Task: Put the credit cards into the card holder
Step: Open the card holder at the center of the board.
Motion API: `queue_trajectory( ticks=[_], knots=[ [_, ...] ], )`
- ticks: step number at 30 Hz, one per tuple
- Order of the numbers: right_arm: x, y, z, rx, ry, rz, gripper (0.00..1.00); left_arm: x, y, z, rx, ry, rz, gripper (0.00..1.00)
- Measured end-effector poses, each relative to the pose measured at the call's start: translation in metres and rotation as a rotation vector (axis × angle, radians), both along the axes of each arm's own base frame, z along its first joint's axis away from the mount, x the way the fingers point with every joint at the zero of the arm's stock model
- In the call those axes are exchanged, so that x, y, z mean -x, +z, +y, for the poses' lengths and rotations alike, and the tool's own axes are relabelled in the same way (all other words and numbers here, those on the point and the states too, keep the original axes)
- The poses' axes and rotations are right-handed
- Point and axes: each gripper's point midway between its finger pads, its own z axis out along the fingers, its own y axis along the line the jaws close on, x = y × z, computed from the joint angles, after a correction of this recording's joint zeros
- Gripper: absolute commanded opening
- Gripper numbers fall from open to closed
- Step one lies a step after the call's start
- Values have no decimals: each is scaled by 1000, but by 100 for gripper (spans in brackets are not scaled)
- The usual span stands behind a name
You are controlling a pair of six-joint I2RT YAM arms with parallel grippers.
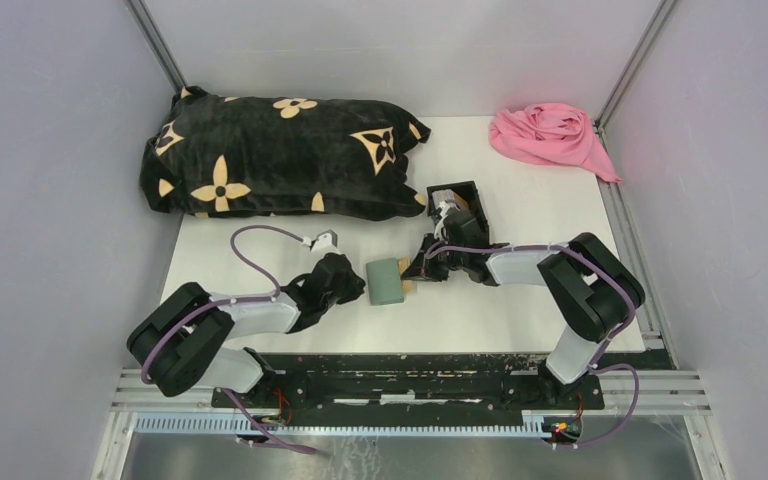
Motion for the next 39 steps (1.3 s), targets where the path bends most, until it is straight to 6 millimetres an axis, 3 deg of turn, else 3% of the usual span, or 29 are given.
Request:
queue_trajectory(
  ticks=[17,30,39],
  knots=[
    [11,3,8,18,17,-4,1,15,-1,-20,4,-88,-1,3],
    [15,44,24,-8,52,-88,1,13,-1,-39,32,-132,-3,3],
    [23,40,31,3,80,-82,1,16,-1,-49,63,-171,4,3]
  ],
)
